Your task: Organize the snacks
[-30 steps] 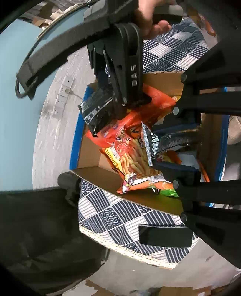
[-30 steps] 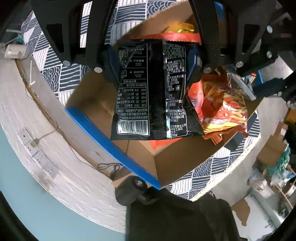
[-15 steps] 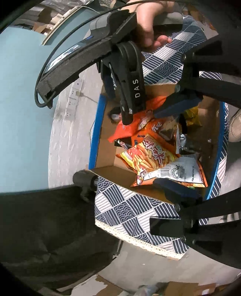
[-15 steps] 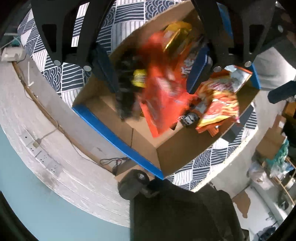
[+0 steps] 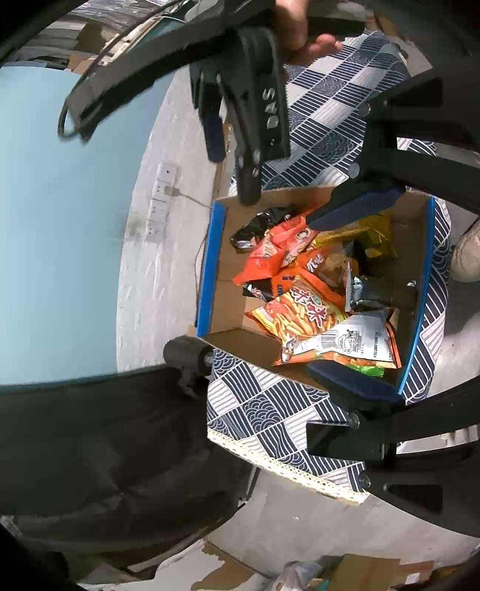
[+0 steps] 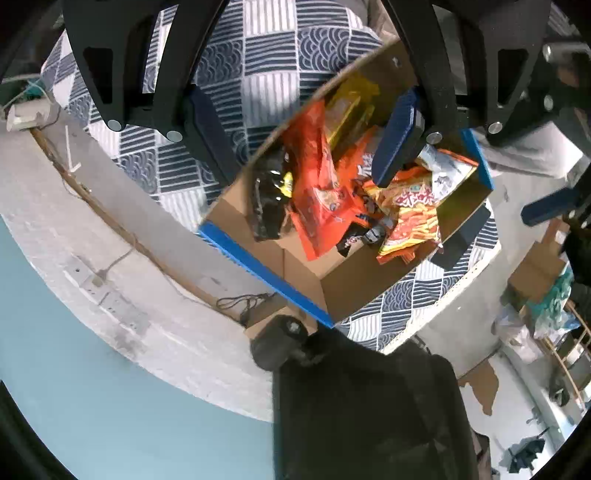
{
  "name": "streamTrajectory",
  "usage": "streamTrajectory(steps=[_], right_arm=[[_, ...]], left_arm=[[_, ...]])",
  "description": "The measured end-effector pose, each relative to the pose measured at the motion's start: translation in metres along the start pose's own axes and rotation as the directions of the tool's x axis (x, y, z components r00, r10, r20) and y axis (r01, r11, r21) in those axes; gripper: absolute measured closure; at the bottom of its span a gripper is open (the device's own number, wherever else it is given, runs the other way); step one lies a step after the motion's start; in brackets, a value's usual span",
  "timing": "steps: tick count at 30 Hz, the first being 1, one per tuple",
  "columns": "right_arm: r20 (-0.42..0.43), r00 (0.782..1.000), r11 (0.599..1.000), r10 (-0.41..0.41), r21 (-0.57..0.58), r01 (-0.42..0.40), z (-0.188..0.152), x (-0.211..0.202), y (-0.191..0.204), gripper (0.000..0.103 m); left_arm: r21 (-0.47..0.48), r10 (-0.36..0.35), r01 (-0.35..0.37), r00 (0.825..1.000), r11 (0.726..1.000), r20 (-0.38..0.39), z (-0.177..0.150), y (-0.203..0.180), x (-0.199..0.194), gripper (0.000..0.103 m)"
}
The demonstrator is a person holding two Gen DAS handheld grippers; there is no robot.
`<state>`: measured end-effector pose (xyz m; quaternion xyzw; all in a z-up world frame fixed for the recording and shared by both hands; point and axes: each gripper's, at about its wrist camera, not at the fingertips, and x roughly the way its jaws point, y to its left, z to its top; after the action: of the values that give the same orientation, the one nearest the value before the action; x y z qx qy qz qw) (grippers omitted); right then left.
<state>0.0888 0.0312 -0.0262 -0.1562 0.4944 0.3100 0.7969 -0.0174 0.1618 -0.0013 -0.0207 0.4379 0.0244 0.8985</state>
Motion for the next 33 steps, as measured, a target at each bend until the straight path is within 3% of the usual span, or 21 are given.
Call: streamTrajectory(steps=[7, 14, 33], right_arm=[[0.039, 0.999, 0.999, -0.018, 0.037, 0.016, -0.021, -0.037, -0.013, 0.027], [0.079, 0.996, 0.996, -0.031, 0.090, 0.024, -0.047, -0.068, -0.026, 0.026], [0.200, 0.974, 0.978, -0.106, 0.200, 0.065, -0.119, -0.129, -0.063, 0.026]], left_arm=[[0.013, -0.009, 0.008, 0.999, 1.000, 0.033, 0.003, -0.012, -0.018, 0.026], [0.075, 0.025, -0.031, 0.996, 0.997, 0.091, 0.004, -0.033, -0.035, 0.022], [0.079, -0.020, 0.015, 0.998, 0.997, 0.063, 0.006, -0.064, -0.038, 0.021]])
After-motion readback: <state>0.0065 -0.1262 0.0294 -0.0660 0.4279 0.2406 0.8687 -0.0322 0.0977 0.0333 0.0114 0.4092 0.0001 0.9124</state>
